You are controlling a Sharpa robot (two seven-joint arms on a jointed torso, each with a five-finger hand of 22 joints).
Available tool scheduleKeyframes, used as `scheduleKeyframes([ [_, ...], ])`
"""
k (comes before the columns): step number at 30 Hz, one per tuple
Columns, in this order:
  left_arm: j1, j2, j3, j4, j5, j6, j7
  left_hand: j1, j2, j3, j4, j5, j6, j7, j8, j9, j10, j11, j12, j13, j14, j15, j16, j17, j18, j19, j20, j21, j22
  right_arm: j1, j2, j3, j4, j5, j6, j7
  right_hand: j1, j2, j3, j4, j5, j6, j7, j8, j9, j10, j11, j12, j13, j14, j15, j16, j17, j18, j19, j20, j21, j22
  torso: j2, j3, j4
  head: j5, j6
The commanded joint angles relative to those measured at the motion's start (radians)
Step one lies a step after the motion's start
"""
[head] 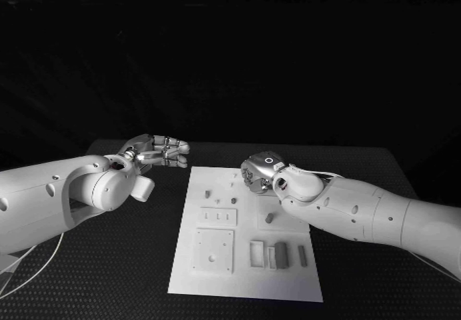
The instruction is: Assemble the parts on the task board
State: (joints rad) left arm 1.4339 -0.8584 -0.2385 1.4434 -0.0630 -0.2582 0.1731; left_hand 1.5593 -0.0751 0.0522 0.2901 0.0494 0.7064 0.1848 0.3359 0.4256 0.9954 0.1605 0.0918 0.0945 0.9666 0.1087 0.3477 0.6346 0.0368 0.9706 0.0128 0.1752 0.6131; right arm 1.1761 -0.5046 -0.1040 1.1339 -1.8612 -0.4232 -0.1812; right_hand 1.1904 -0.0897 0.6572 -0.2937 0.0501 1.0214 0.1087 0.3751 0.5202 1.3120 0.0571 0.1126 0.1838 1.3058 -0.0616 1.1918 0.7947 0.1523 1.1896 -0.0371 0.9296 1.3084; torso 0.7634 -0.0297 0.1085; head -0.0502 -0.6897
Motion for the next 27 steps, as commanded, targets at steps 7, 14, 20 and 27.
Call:
scheduleKeyframes([
  [7,0.003,0.006,0.001,-0.001,-0.012,0.011,0.01,-0.006,-0.006,-0.005,0.001,0.001,0.01,-0.001,-0.004,-0.001,0.002,-0.004,-0.004,-0.001,0.002,0.005,-0.006,0.002,0.02,0.005,0.001,-0.005,-0.001,0.003,0.048,0.005,-0.039,-0.047,-0.029,-0.055,0.015,0.001,0.006,0.0,0.002,0.007,-0.001,0.002,0.003,0.035,-0.021,0.012,0.05,-0.003,-0.013,0.008,-0.001,0.109,0.004,-0.007,0.005,0.019,0.001,0.0001,-0.0003,-0.004,0.003],
  [14,0.005,0.015,0.001,-0.005,-0.018,0.009,0.011,-0.005,-0.007,-0.006,0.0,0.001,0.009,-0.001,-0.005,-0.002,0.001,-0.004,-0.005,-0.002,0.003,0.005,-0.007,0.003,0.02,0.005,0.001,-0.006,-0.001,0.005,0.089,0.009,-0.077,-0.053,-0.022,-0.054,0.015,0.0,0.006,0.001,0.002,0.007,-0.001,0.002,0.003,0.034,-0.021,0.011,0.051,-0.003,-0.013,0.008,-0.001,0.109,0.005,-0.007,0.005,0.019,0.002,-0.0006,0.0019,-0.006,0.005],
  [20,0.008,0.02,0.001,-0.008,-0.019,0.007,0.012,-0.006,-0.006,-0.006,0.001,0.001,0.009,-0.001,-0.005,-0.002,0.001,-0.004,-0.006,-0.002,0.003,0.005,-0.007,0.003,0.02,0.005,0.001,-0.006,-0.001,0.005,0.111,0.012,-0.108,-0.053,-0.017,-0.054,0.014,0.0,0.007,0.001,0.002,0.008,-0.001,0.001,0.004,0.035,-0.021,0.011,0.052,-0.003,-0.014,0.009,-0.001,0.109,0.005,-0.007,0.005,0.019,0.002,-0.0016,0.002,-0.002,0.004],
  [27,0.018,0.02,0.001,-0.005,-0.019,0.005,0.013,-0.005,-0.007,-0.006,0.0,0.001,0.008,-0.001,-0.006,-0.002,0.001,-0.004,-0.007,-0.002,0.003,0.005,-0.008,0.004,0.02,0.005,0.001,-0.006,-0.001,0.008,0.134,0.012,-0.129,-0.053,-0.019,-0.056,0.013,0.0,0.008,0.001,0.002,0.008,-0.001,0.001,0.004,0.035,-0.021,0.011,0.053,-0.003,-0.013,0.009,-0.002,0.109,0.005,-0.007,0.006,0.019,0.006,-0.0013,0.0027,0.003,0.006],
])
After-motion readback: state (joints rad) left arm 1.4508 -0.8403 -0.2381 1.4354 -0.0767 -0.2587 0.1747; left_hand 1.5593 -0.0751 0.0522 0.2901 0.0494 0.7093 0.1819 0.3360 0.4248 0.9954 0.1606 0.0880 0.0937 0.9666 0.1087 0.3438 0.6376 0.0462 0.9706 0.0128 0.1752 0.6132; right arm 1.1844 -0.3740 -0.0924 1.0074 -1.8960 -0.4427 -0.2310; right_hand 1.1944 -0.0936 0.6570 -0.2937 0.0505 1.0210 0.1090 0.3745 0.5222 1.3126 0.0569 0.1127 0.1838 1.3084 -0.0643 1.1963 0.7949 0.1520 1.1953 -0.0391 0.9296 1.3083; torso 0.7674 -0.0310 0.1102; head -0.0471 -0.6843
